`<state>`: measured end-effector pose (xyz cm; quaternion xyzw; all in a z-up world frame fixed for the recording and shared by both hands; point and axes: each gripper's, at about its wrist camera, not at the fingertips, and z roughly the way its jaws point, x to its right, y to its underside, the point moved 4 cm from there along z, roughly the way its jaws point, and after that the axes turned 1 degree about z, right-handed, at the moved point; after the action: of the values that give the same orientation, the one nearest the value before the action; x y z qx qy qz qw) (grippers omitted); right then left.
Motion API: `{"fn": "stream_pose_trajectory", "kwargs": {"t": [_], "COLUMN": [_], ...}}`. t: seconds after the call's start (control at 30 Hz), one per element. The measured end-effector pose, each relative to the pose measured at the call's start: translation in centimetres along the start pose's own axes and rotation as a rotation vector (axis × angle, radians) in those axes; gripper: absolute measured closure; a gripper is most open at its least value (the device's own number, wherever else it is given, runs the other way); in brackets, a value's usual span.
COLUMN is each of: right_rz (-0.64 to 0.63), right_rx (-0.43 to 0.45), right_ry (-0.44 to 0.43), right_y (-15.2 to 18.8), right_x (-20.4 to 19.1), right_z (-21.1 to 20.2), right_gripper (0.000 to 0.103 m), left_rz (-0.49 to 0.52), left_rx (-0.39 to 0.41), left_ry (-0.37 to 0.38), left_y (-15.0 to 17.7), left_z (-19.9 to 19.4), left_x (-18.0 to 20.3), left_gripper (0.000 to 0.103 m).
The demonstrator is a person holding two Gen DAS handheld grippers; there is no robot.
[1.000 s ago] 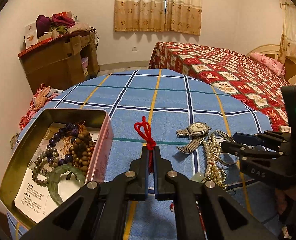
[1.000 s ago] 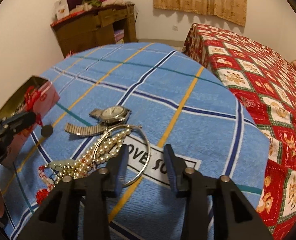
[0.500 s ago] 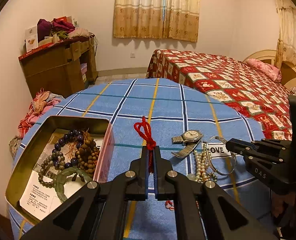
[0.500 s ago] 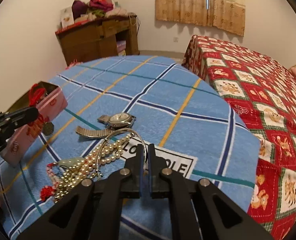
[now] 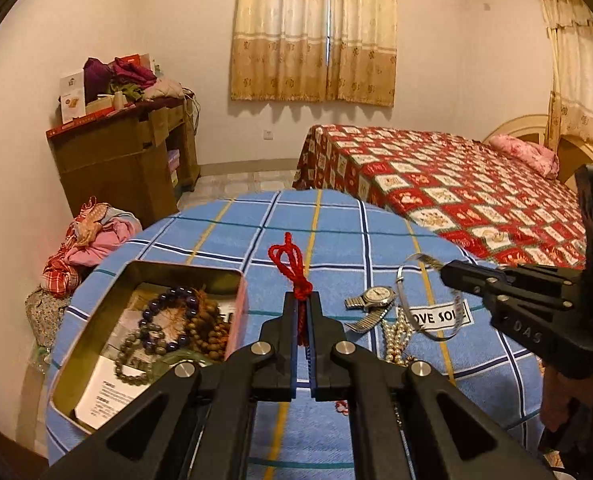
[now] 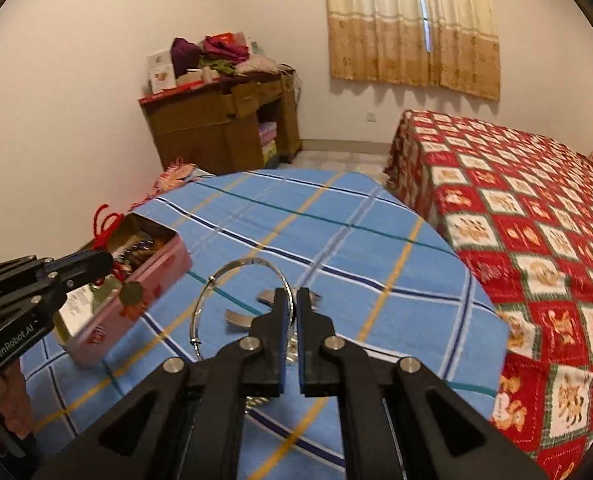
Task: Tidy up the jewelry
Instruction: 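Carry the red tassel and silver bangle over the tin and open both tools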
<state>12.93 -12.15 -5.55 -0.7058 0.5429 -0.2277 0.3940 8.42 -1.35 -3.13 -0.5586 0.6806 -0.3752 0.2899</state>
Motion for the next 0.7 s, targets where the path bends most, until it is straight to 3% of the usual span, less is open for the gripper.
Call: {"fn": "stream_pose_trajectory", "kwargs": {"t": [0.7], "right_rz": [-0.129], "right_rx": [0.011], "right_ry": [-0.143], "right_y": [-3.3], "right_x": [-9.1], "right_z": [3.1], "right_gripper": [0.098], "left_rz": [-0.089], "left_rx": [0.004], "left_ry": [-0.167], "left_y": [0.5], "left_z": [-2.0], "left_x": [-8.6], "left_gripper": [0.101]}}
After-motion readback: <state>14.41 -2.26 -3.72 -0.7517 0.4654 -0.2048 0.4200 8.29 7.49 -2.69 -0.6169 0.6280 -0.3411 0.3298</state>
